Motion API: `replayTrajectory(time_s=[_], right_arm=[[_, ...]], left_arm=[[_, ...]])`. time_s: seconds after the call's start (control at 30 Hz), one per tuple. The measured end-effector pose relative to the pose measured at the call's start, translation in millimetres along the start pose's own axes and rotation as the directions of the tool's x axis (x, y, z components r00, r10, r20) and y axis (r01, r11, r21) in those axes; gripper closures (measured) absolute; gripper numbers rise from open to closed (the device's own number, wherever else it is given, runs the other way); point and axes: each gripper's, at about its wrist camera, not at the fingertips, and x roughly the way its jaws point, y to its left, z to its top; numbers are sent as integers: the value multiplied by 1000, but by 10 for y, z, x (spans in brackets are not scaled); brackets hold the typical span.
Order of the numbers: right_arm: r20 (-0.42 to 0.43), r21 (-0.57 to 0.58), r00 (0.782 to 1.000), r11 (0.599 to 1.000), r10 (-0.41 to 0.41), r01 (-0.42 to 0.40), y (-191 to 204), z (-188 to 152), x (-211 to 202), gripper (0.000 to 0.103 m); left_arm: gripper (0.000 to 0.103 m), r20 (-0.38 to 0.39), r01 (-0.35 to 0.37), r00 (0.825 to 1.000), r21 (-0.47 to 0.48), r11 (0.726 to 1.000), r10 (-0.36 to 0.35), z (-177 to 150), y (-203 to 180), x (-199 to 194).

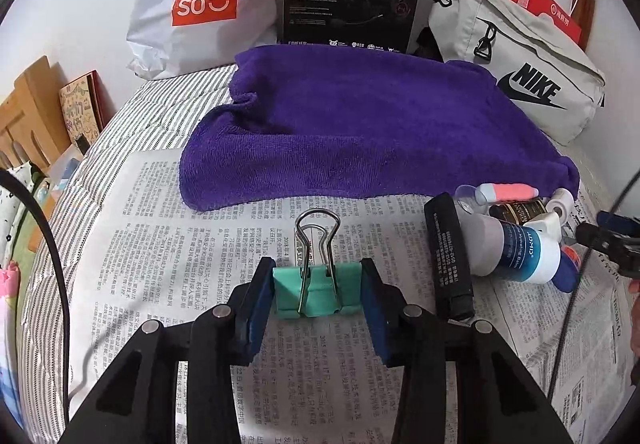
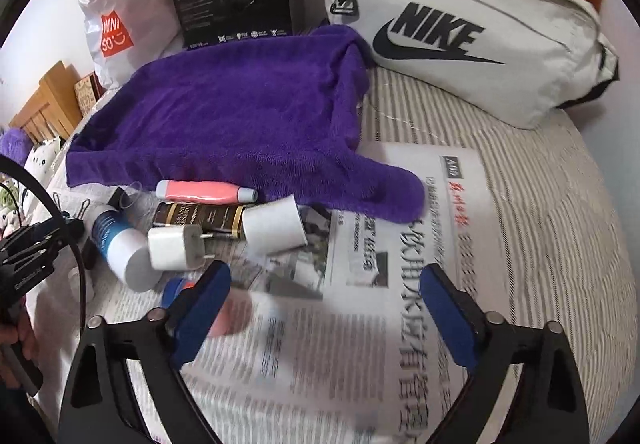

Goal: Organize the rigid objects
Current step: 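Grasp the green binder clip with the left tool while the right tool approaches the white tape roll, then grasp the small white tape roll with the right tool while the left tool lifts the clip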

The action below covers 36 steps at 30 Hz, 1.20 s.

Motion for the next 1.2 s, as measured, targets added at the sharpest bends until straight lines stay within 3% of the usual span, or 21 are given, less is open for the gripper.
replayTrajectory(time_s=[0.1, 0.33, 0.5, 0.73, 0.83, 1.2], right_arm=[[-22, -7, 1000, 1000, 18, -19, 11, 53, 126, 22], [5, -40, 1000, 999, 6, -5, 60, 134, 215, 25], [3, -83, 1000, 996, -11, 11, 107, 172, 251, 53], [13, -109, 1000, 994, 1, 0, 153, 218, 292, 57], [8, -106, 1000, 994, 16, -15, 146, 222, 274, 72], [-17, -53, 1000, 998, 22, -23, 8, 132, 86, 72]], left_arm=[[63, 1, -3, 1000, 2, 1000, 3, 2, -4, 5], [63, 5, -6, 1000, 7, 1000, 6, 4, -6, 15], [63, 8, -4, 1000, 4, 1000, 4, 6, 0, 17], [63, 9, -5, 1000, 4, 1000, 5, 3, -4, 20], [63, 9, -4, 1000, 12, 1000, 3, 7, -6, 24], [63, -21, 19, 1000, 6, 1000, -19, 7, 32, -37]])
